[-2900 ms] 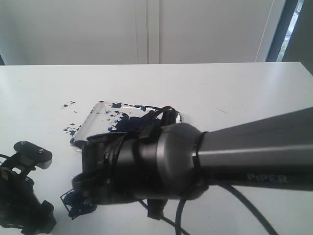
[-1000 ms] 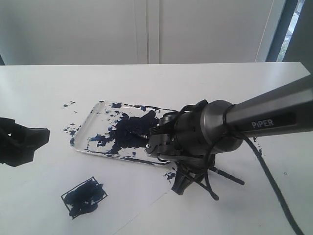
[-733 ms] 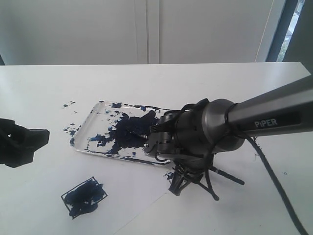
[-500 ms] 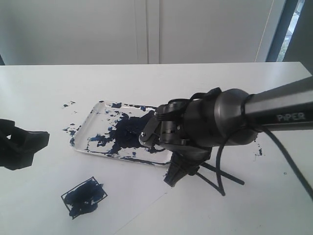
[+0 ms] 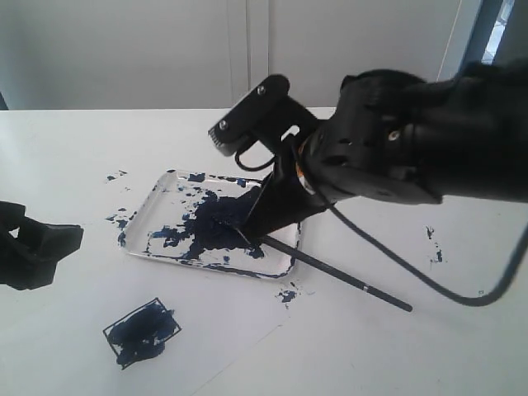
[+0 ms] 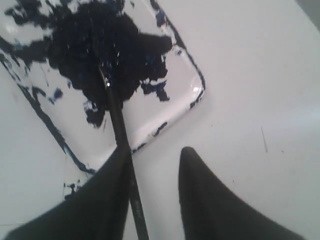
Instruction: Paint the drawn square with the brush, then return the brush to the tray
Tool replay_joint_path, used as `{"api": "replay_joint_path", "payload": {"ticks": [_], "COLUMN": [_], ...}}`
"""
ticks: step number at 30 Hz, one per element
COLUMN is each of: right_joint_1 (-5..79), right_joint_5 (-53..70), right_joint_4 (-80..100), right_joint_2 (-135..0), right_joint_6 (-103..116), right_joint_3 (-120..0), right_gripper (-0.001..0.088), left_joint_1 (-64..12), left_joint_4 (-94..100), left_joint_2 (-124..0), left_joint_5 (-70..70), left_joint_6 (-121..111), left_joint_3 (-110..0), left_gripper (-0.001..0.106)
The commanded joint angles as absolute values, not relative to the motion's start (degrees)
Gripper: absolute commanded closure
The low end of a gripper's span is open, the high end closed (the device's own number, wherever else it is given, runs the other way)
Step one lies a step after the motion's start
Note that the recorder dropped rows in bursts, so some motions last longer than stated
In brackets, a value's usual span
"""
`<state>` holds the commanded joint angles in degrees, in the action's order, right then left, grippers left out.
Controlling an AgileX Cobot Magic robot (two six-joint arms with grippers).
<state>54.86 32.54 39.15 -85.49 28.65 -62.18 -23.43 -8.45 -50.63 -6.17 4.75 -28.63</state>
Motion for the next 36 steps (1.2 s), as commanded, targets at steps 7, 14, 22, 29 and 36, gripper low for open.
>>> {"api": "replay_joint_path", "payload": {"ticks": [7, 14, 22, 29, 36], "right_joint_1": [54.9, 54.9, 54.9, 54.9, 54.9], "right_joint_5": [36.2, 43.6, 41.3, 39.4, 39.4], "right_joint_4": [39.0, 35.3, 29.4, 28.8, 28.8], "right_joint_2": [-79.8, -73.0, -60.9, -51.6, -46.2], "right_joint_6": [28.6, 28.6, 28.6, 28.9, 32.7], "right_joint_3": [-62.1, -61.2, -50.9, -41.8, -36.0], "right_gripper": [0.0868, 0.0868, 0.0868, 0.0868, 0.0868], "left_joint_1": [-23.4, -23.4, -23.4, -23.4, -23.4], "left_joint_4": [-8.5, -8.5, -8.5, -8.5, -8.5], "left_joint_2": [-50.6, -50.6, -50.6, -50.6, -50.6], "left_joint_5": [-6.1, -5.8, -7.1, -11.6, -12.0], "left_joint_6": [4.8, 4.8, 4.5, 4.5, 4.8], "left_joint_3": [-28.6, -28.6, -28.6, -28.6, -28.6], "left_gripper": [0.03, 0.03, 0.042, 0.105, 0.105]}}
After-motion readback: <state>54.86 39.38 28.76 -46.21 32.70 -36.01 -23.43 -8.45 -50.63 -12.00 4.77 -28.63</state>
